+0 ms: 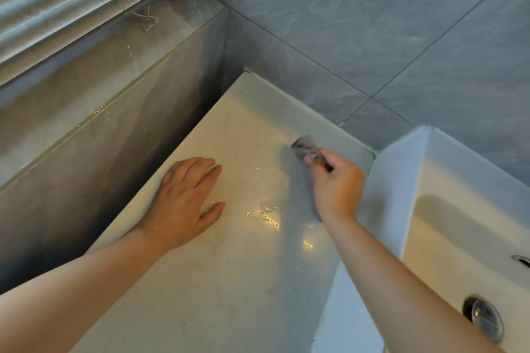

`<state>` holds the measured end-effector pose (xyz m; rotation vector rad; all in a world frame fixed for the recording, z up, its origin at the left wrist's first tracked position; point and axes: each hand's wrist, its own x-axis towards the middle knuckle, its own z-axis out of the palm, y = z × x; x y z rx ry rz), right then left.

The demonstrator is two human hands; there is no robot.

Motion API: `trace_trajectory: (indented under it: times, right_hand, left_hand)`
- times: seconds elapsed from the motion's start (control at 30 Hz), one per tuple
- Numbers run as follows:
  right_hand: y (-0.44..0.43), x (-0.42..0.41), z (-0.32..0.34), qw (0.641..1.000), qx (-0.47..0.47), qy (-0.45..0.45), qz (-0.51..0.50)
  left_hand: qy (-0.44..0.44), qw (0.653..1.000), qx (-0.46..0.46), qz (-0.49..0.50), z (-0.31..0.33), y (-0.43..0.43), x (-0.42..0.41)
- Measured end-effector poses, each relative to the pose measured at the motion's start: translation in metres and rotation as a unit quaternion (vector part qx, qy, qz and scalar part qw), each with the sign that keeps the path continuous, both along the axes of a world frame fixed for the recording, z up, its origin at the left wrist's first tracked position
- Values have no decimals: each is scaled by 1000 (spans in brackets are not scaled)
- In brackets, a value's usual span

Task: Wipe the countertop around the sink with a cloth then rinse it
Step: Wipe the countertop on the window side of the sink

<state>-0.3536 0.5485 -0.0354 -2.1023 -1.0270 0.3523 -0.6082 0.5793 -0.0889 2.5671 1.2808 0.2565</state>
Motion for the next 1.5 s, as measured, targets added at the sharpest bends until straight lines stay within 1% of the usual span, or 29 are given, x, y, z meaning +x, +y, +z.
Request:
trace_trajectory:
  times: [0.07,0.13,0.23,0.3,0.33,0.4,0.47,0.53,0.63,0.87,1.0,1.2,1.3,1.37,1.43,1.5]
  right_hand:
    - [10,23,16,998,34,-40,-28]
    - [20,46,20,993,27,-109,-31]
    - [28,75,12,971,-71,-228,-28]
    - [30,84,4,957,-113,-264,-42]
    - [32,85,-2,955,-126,-264,-53]
    - [35,80,-11,960,-137,-227,-91]
    - [37,70,-24,967,-122,-189,-117]
    - [35,62,-37,973,-93,-176,-117]
    - [31,62,-44,975,-84,-177,-108]
    - [28,74,-35,966,-128,-220,-42]
    - [28,71,-32,970,-133,-197,-55]
    - [5,41,-42,974,-112,-181,-78]
    - [-8,22,-43,977,-94,-178,-75]
    - [-16,9,-41,976,-98,-181,-67]
    - [-24,0,-35,979,-113,-152,-76]
    - [-28,-1,-27,989,-72,-56,-115]
  left_hand:
    - [-3,1000,1,0,0,0,0]
    - [-2,1000,3,0,0,0,0]
    - [4,1000,4,-3,-1,0,0]
    - [8,1000,4,-4,0,0,0]
    - [8,1000,3,-4,0,0,0]
    - [9,1000,1,-4,-1,1,0]
    - [14,1000,-2,-3,-2,0,0]
    - [11,1000,0,-2,-2,1,0]
    - [10,1000,-2,1,-3,1,0]
    - [10,1000,1,-1,-4,1,0]
    - [11,1000,2,-1,-3,2,0]
    - [29,1000,-10,1,0,0,0]
    - [34,999,-12,2,1,1,0]
    - [38,999,-17,4,3,1,0]
    - [42,999,-21,5,3,0,1]
    - [42,999,-23,6,3,0,1]
